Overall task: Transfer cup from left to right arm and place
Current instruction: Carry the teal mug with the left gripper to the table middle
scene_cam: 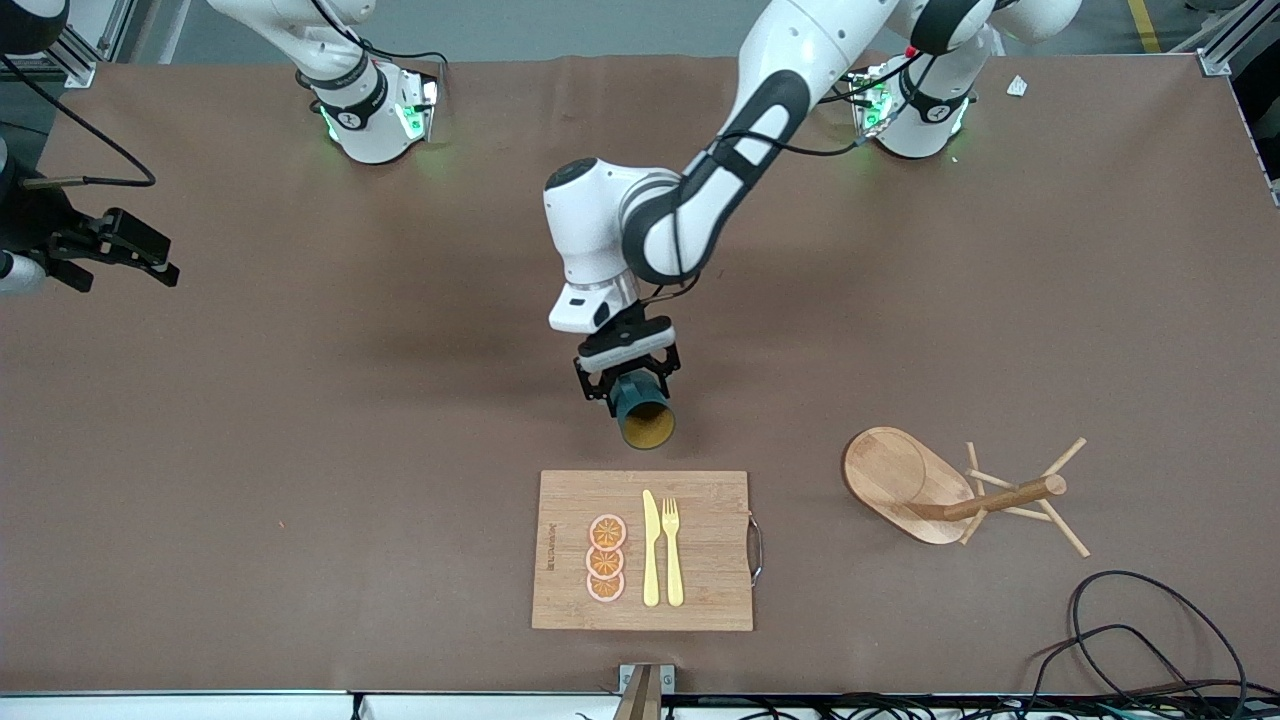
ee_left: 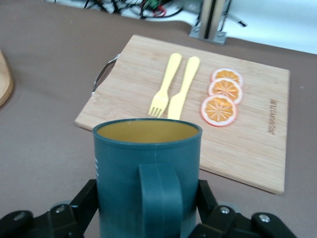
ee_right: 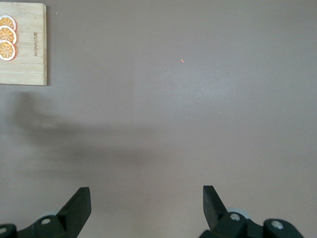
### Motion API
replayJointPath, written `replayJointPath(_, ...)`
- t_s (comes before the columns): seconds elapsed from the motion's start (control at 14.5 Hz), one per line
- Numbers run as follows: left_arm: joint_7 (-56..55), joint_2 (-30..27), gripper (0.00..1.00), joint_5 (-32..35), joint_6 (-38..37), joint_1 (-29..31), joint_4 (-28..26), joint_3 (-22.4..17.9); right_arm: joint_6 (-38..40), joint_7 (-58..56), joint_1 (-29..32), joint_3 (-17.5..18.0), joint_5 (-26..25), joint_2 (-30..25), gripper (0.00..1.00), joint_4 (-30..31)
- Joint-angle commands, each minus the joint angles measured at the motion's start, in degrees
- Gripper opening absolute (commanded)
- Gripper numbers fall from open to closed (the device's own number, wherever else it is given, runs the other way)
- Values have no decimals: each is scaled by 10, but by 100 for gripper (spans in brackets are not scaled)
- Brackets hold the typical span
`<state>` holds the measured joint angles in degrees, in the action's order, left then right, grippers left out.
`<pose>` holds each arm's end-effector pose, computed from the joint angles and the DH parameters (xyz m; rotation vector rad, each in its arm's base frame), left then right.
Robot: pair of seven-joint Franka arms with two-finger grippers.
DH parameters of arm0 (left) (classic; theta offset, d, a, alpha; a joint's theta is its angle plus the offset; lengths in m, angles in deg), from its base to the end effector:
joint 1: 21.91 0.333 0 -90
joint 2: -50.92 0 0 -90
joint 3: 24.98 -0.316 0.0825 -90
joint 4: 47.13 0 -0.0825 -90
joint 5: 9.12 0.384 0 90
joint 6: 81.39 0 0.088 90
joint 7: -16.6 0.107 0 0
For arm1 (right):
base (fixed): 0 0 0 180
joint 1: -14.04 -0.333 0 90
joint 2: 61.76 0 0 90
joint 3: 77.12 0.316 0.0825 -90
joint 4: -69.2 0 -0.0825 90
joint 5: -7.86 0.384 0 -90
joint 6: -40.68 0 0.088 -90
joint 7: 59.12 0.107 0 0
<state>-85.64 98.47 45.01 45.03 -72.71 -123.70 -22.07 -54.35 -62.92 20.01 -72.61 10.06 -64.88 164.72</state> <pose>0.4750 -0.5850 0.2461 -2.8082 -0.4169 -1.0674 0.5451 -0.0089 0.6165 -3.1083 -0.0596 -0.0735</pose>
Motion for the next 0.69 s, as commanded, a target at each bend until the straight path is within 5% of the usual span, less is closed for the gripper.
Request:
replayJointPath(0.0,-63,34,53,122,-6,-31,12,-11,4,8,-3,-1,-6,-12,100,6)
replayJointPath(0.48,-334,113,53,316,-60,-75,12,-11,4,8,-3,0,-6,-12,100,6)
replayJointPath(0.62,-338,125,64,323,-80,-86,12,-10,4,8,-3,0,-6,-12,100,6)
